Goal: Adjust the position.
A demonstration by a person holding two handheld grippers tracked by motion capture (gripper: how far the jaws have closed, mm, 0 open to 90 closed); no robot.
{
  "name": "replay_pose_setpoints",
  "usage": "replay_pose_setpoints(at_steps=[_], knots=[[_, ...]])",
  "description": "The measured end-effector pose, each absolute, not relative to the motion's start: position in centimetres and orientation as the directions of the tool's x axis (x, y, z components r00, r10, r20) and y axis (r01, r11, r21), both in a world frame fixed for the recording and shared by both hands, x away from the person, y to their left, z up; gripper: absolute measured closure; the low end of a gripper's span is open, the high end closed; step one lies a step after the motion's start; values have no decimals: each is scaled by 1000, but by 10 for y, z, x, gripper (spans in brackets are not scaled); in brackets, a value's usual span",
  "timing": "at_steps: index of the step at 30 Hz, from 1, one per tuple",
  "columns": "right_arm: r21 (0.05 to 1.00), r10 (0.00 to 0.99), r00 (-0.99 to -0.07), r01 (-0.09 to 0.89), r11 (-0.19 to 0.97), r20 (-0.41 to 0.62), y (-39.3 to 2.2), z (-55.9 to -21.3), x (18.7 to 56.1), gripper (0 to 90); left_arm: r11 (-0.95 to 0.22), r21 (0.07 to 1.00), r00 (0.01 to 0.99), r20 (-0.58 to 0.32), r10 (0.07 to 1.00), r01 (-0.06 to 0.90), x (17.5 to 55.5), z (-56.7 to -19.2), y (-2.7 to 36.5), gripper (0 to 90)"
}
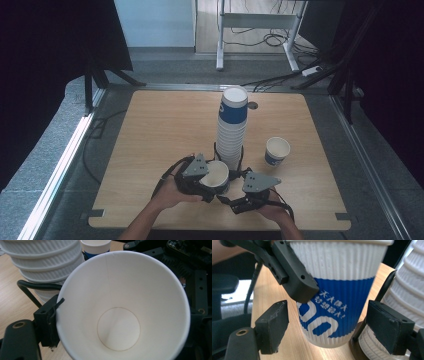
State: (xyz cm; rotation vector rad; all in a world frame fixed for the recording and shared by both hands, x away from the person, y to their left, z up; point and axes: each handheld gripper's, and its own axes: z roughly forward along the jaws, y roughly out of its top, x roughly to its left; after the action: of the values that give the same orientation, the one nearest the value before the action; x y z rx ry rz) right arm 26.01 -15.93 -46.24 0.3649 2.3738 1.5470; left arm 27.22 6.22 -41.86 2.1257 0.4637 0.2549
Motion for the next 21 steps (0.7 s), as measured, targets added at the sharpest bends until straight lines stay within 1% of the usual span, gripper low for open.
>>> replay_pose_setpoints(at_steps=[11,15,19,21], knots=[[895,364,-922,45,445,-134,-149,-469,260,194,-610,769,918,80,389,191,267,-415,47,154],[890,370,-917,41,454,-147,-148,-471,260,237,-614,764,916,78,393,198,267,-417,45,152],[884,382,-909,34,466,-166,-147,-473,260,248,-603,768,910,64,409,217,270,-419,46,139],[887,390,-904,30,461,-172,-147,-474,260,252,-573,785,902,46,430,234,270,-420,47,119]])
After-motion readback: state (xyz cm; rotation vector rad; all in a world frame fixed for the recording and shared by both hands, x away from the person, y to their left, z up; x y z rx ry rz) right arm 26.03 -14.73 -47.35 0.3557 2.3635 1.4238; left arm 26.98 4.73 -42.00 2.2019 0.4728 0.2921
